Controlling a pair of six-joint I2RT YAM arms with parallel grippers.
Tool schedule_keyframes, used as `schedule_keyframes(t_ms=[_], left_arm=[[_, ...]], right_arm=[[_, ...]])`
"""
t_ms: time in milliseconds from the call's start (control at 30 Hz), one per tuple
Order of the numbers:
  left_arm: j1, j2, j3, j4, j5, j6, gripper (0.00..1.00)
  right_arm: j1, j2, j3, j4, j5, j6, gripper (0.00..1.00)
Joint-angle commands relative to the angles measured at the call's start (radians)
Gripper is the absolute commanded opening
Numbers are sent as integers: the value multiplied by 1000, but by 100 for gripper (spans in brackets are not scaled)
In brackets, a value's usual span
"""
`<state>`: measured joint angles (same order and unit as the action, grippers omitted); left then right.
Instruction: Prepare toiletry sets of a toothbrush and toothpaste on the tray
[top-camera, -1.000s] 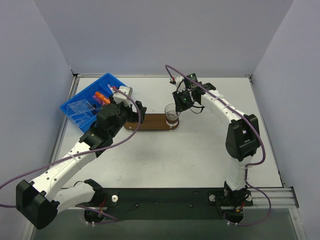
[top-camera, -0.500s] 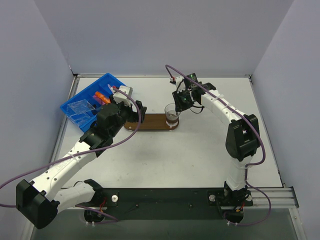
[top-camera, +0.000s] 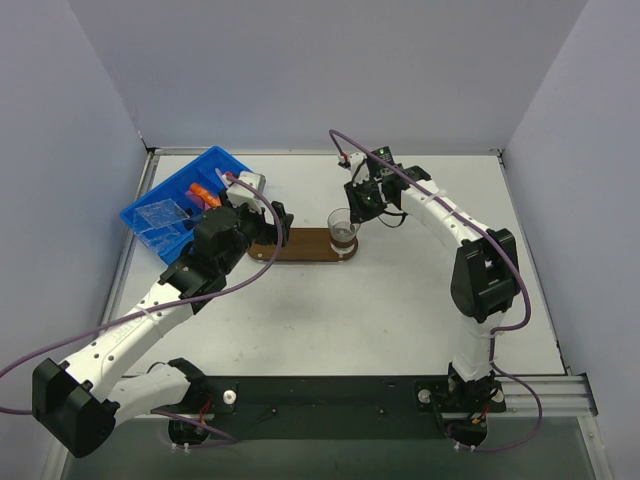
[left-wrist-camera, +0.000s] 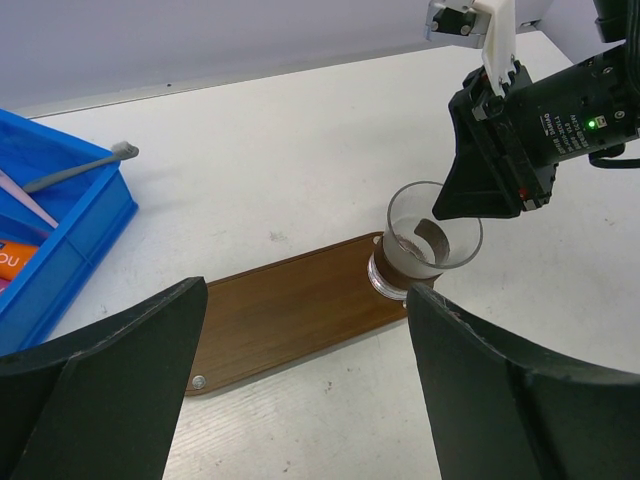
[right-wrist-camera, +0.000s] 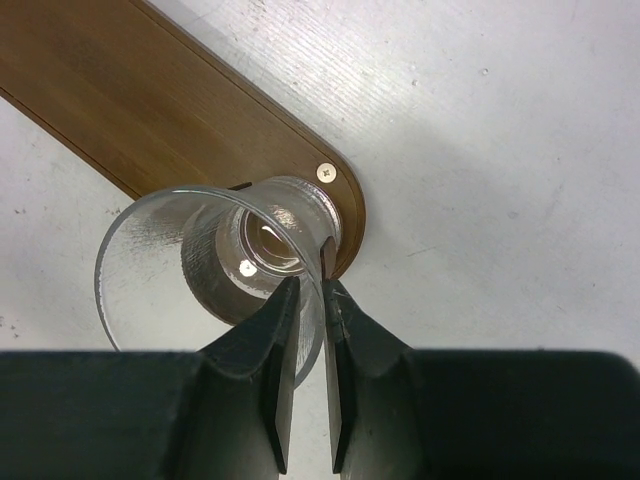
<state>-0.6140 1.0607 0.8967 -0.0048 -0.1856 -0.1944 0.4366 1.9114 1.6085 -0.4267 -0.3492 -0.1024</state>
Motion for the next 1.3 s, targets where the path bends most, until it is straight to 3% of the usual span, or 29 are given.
schedule_keyframes(t_ms=[0, 333, 633, 933, 1267], left_arm=[[-6, -1, 54, 17, 8, 6, 92], [-7, 2, 57, 11, 6, 6, 92], [-9, 2, 64, 6, 5, -8, 92], [11, 16, 87, -38, -25, -19, 92], [117, 36, 107, -72, -80, -19, 92]], right_arm=[[11, 11, 31, -18, -20, 10, 10], [13, 15, 28, -18, -2, 44, 11], [13, 5, 27, -12, 18, 66, 31], [11, -61, -2, 58, 35, 96, 58], [7, -288, -136, 204, 93, 162, 62]])
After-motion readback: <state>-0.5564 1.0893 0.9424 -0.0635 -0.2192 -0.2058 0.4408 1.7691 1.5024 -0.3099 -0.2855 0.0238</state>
